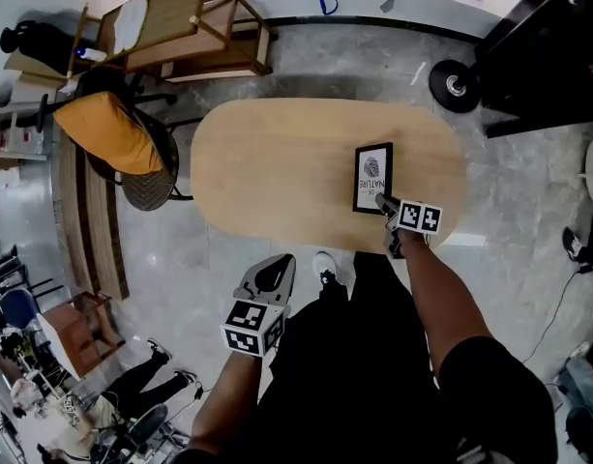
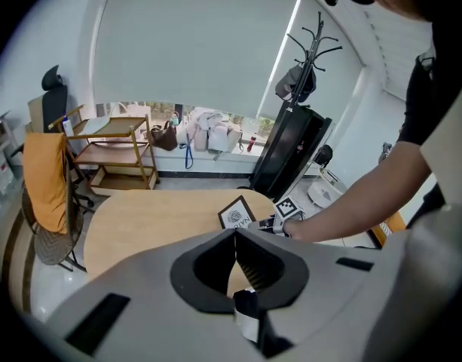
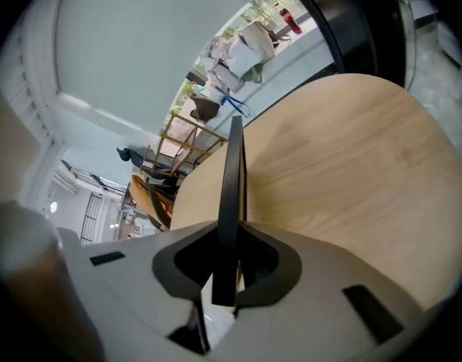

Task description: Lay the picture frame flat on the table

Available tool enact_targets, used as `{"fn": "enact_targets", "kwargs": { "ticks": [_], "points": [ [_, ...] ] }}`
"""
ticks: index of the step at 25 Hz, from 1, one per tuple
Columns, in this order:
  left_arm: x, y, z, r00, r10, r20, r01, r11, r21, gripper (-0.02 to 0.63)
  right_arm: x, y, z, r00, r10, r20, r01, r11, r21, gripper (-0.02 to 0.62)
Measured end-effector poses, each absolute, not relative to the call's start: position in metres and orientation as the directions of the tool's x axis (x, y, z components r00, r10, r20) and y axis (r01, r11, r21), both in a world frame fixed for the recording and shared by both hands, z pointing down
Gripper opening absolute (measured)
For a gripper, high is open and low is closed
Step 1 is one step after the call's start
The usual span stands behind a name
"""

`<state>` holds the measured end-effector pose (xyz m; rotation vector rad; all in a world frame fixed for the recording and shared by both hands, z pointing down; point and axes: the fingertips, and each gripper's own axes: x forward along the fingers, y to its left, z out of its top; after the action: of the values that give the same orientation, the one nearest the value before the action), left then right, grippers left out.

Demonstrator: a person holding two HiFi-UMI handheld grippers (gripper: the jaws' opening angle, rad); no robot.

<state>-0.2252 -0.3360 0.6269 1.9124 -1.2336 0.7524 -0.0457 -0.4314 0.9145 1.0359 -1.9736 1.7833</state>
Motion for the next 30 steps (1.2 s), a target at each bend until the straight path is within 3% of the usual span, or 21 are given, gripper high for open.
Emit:
{"fn": "enact_targets", "kwargs": {
  "ticks": [6, 10, 13, 15, 19, 22, 26, 28, 30],
  "points": [
    [-0.233, -0.317, 0.637, 0.334, -0.493, 0.803, -0.942, -0.203, 0.268, 0.005, -0.030, -0.410, 0.968, -0.597, -0.181, 0.782, -0.790, -0.040, -0.612, 0.046],
    [-0.241, -0.306, 0.641, 0.324, -0.484, 0.813, -0.946, -0.170, 0.275, 0.005, -0.027, -0.408, 0.986, -0.568, -0.151, 0.809, -0.817, -0.019, -0.577, 0.091],
    [-0.245, -0.300, 0.642, 0.319, -0.475, 0.820, -0.948, -0.165, 0.273, 0.005, -0.023, -0.404, 1.004, -0.527, -0.076, 0.846, -0.849, 0.000, -0.529, 0.150],
    [-0.247, -0.297, 0.644, 0.320, -0.469, 0.823, -0.947, -0.170, 0.271, 0.005, -0.021, -0.396, 1.016, -0.489, 0.013, 0.872, -0.872, 0.007, -0.489, 0.253],
    [-0.246, -0.296, 0.643, 0.340, -0.470, 0.815, -0.940, -0.198, 0.278, 0.005, -0.011, -0.400, 1.015, -0.384, 0.013, 0.923, -0.922, 0.042, -0.384, 0.282],
    [-0.243, -0.304, 0.630, 0.373, -0.488, 0.789, -0.926, -0.247, 0.285, 0.005, -0.022, -0.388, 0.995, -0.397, 0.064, 0.916, -0.908, 0.117, -0.402, 0.282],
    [-0.234, -0.304, 0.612, 0.430, -0.484, 0.762, -0.898, -0.317, 0.306, 0.005, -0.052, -0.330, 0.950, -0.479, 0.236, 0.845, -0.794, 0.294, -0.532, 0.279],
    [-0.229, -0.302, 0.605, 0.462, -0.473, 0.750, -0.879, -0.358, 0.315, 0.005, -0.050, -0.303, 0.930, -0.417, 0.295, 0.860, -0.750, 0.422, -0.509, 0.271],
    [-0.226, -0.304, 0.597, 0.489, -0.476, 0.731, -0.857, -0.416, 0.303, 0.006, -0.042, -0.297, 0.911, -0.347, 0.244, 0.906, -0.741, 0.521, -0.424, 0.247]
  ]
}}
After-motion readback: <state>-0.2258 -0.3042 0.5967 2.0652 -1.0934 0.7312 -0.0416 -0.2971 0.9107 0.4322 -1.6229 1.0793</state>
